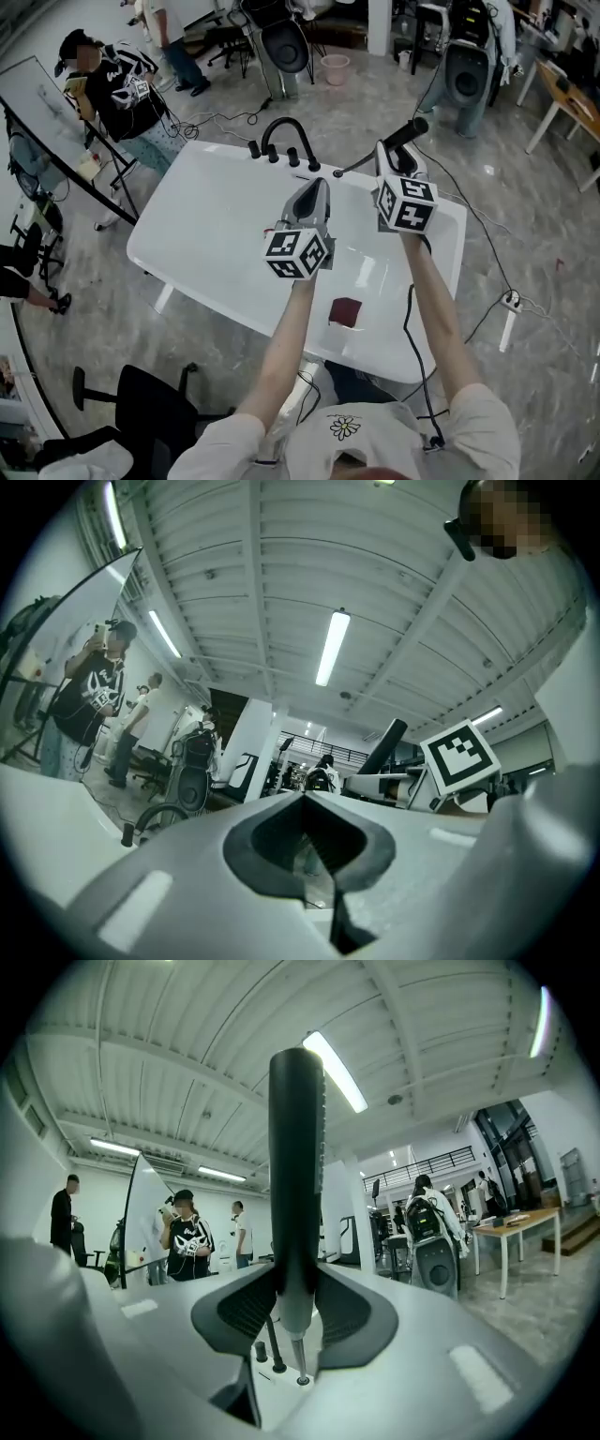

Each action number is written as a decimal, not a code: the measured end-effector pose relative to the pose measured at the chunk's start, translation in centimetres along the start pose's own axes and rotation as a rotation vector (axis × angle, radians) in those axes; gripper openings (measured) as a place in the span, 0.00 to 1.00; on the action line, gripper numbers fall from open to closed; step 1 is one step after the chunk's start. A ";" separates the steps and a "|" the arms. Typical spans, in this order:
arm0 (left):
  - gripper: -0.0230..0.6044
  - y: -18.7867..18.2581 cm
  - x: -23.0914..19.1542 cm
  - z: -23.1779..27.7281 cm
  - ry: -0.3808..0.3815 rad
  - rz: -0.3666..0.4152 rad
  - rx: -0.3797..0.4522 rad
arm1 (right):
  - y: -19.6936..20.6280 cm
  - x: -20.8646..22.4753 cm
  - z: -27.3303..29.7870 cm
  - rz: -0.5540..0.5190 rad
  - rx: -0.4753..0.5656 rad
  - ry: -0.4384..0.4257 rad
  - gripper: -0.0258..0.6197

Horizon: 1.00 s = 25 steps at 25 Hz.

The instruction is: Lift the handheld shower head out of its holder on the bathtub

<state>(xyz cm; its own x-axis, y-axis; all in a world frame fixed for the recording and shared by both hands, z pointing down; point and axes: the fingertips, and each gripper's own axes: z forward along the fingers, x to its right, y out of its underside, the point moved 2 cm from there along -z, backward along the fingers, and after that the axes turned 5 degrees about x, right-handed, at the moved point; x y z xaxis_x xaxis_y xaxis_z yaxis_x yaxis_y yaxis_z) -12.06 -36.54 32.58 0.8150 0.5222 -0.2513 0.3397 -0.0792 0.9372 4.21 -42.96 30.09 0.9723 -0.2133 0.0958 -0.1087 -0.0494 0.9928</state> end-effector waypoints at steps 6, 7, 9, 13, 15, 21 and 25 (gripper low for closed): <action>0.04 -5.0 7.0 -2.9 0.068 0.063 0.048 | -5.8 -1.2 -8.2 -0.007 0.052 -0.028 0.27; 0.04 -5.2 8.1 -3.8 0.073 0.074 0.055 | -6.1 -1.6 -10.0 -0.012 0.056 -0.038 0.27; 0.04 -5.6 9.9 -5.2 0.085 0.107 0.062 | -6.7 -2.2 -13.2 -0.018 0.062 -0.051 0.27; 0.04 -6.9 12.9 -6.7 0.113 0.143 0.088 | -7.7 -2.5 -17.3 -0.007 0.067 -0.051 0.27; 0.04 -7.3 13.6 -7.9 0.111 0.166 0.091 | -7.7 -2.8 -19.2 0.008 0.072 -0.060 0.27; 0.04 -8.1 14.8 -10.5 0.097 0.219 0.083 | -7.8 -3.8 -23.1 -0.014 0.090 -0.100 0.27; 0.04 -8.0 15.0 -11.3 0.084 0.236 0.080 | -7.3 -4.6 -24.7 -0.020 0.104 -0.131 0.27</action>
<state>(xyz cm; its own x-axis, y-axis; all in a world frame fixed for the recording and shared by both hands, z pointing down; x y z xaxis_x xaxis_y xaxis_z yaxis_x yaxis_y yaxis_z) -7.91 -18.48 24.04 0.8355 0.5495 -0.0041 0.1835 -0.2720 0.9446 5.62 -17.49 24.11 0.9398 -0.3365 0.0596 -0.1173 -0.1540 0.9811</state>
